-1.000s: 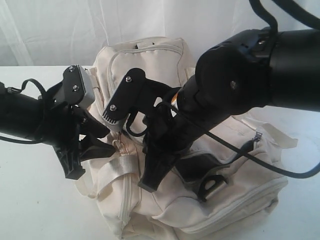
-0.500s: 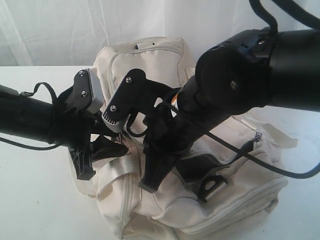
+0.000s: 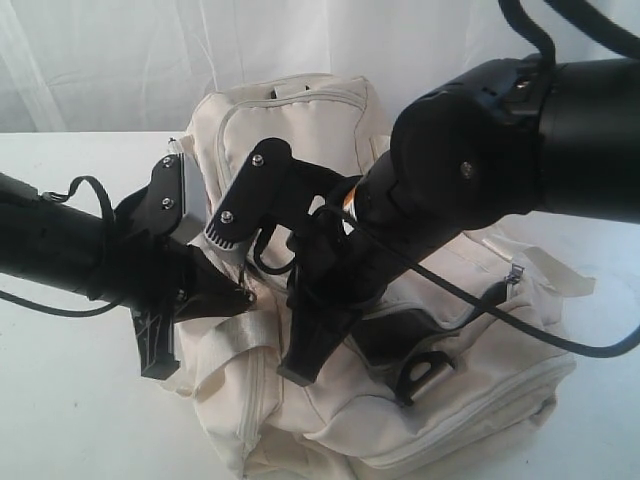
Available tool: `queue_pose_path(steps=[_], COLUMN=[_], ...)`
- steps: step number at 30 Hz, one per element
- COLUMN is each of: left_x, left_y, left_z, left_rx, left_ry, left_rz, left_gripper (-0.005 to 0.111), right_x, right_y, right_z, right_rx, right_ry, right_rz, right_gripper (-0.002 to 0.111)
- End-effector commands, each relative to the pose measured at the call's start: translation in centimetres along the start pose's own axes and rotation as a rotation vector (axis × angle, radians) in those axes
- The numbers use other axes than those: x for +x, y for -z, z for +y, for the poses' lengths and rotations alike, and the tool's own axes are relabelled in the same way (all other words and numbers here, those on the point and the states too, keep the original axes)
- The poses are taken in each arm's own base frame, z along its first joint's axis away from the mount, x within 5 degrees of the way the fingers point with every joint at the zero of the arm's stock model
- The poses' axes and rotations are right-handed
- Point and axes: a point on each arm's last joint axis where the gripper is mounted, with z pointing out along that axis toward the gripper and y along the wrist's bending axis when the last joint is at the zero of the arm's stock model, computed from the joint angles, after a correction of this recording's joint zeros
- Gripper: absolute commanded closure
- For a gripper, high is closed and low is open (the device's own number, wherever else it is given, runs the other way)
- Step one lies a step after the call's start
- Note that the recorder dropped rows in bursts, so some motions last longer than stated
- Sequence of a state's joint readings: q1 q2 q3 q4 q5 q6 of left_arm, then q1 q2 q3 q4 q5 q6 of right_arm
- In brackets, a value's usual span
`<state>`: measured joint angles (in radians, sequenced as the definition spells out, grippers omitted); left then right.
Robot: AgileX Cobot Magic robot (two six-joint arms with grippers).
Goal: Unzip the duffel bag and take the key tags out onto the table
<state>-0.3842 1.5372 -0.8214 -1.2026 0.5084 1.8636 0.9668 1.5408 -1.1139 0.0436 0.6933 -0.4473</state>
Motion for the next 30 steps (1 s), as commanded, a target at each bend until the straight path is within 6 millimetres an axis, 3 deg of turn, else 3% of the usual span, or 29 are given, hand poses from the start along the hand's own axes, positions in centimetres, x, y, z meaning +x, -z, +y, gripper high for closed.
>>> queue_pose_path(steps=[1, 7, 21, 30], left_x=[-1.7, -2.3, -2.3, -4.6], left_y=[2.0, 4.3, 6.5, 8.0], left_z=[0.3, 1.1, 3.9, 5.3], left_rx=[-0.082, -0.281, -0.672, -0.752], left_ry=[0.060, 0.041, 0.016, -0.015], left_rz=[-0.017, 0.052, 0.093, 0.035], left_gripper=[0.107, 0.107, 0.107, 0.107], right_x=[0.8, 1.0, 1.9, 3.5], right_y=[0.2, 0.3, 0.5, 0.8], right_z=[0.4, 0.5, 1.3, 1.1], right_rx=[-0.038, -0.052, -0.131, -0.110], right_ry=[-0.012, -0.015, -0.038, -0.025], right_rz=[0.068, 0.092, 0.192, 0.365], right_gripper=[0.108, 0.108, 0.108, 0.108])
